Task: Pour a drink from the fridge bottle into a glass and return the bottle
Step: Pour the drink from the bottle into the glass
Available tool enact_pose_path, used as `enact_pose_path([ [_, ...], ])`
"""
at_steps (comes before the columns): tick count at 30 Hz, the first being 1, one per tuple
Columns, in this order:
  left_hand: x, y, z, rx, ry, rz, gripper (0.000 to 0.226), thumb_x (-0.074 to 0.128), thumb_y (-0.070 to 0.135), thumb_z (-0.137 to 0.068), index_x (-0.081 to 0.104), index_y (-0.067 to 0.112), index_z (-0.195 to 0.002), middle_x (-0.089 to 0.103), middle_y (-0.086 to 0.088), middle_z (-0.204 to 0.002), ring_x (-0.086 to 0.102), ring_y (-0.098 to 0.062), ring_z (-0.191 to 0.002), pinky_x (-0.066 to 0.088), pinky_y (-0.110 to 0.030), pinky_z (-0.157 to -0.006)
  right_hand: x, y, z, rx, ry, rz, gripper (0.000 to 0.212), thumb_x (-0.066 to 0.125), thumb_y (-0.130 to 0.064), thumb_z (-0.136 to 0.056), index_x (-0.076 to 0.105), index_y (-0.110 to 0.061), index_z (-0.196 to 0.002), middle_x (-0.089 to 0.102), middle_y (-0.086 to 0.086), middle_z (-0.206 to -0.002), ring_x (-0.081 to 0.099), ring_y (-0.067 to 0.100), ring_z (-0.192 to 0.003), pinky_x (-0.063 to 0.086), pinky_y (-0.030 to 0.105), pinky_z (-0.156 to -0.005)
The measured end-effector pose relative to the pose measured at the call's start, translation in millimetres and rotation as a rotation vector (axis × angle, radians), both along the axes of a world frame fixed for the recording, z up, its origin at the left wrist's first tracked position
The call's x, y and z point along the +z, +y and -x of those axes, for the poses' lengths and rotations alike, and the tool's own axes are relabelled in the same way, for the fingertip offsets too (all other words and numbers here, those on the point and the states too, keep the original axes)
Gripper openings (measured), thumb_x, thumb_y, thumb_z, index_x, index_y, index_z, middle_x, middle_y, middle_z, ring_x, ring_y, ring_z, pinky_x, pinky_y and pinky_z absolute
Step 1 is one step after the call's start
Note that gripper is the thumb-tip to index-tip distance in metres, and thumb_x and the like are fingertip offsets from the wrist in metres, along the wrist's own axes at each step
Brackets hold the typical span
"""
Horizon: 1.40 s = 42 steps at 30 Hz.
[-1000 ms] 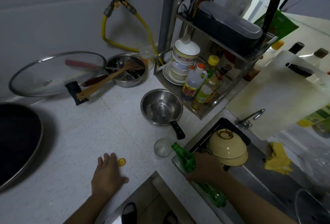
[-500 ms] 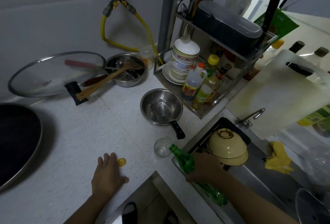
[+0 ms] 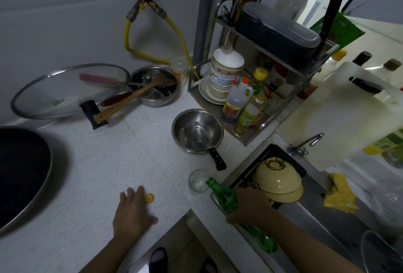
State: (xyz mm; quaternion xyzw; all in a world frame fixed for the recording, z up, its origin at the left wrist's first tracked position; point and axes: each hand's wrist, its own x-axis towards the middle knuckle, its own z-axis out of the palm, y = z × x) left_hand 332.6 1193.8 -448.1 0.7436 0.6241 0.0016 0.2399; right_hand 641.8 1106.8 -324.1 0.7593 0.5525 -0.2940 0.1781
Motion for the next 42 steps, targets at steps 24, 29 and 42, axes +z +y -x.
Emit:
enact_pose_path([
  [24, 22.1, -12.2, -2.3, 0.049, -0.068, 0.019, 0.083, 0.089, 0.039, -0.055, 0.051, 0.022, -0.128, 0.055, -0.015, -0.124, 0.053, -0.036, -0.115, 0.055, -0.045, -0.085, -0.1, 0.5, 4.1, -0.043, 0.019, -0.042, 0.073, 0.072, -0.059, -0.07, 0.051, -0.017, -0.126, 0.061, 0.003, -0.112, 0.06, 0.02, -0.097, 0.054, 0.031, -0.073],
  [29, 13.7, -5.6, -3.8, 0.151, -0.175, 0.057, 0.066, 0.075, 0.055, -0.068, 0.056, 0.023, -0.123, 0.06, -0.01, -0.116, 0.059, -0.03, -0.108, 0.053, -0.039, -0.084, -2.5, -1.9, 6.1, -0.071, 0.045, -0.078, 0.075, 0.072, -0.06, -0.07, 0.05, -0.018, -0.128, 0.061, 0.002, -0.113, 0.06, 0.019, -0.098, 0.057, 0.034, -0.079],
  [42, 19.7, -1.6, -13.6, 0.203, -0.277, 0.078, 0.033, 0.067, 0.016, -0.088, 0.062, 0.009, -0.12, 0.058, -0.016, -0.118, 0.061, -0.027, -0.094, 0.049, -0.038, -0.086, -8.3, -7.8, 18.9, -0.236, 0.264, -0.238, 0.074, 0.066, -0.066, -0.053, 0.055, -0.023, -0.112, 0.064, 0.0, -0.101, 0.062, 0.018, -0.088, 0.057, 0.035, -0.072],
])
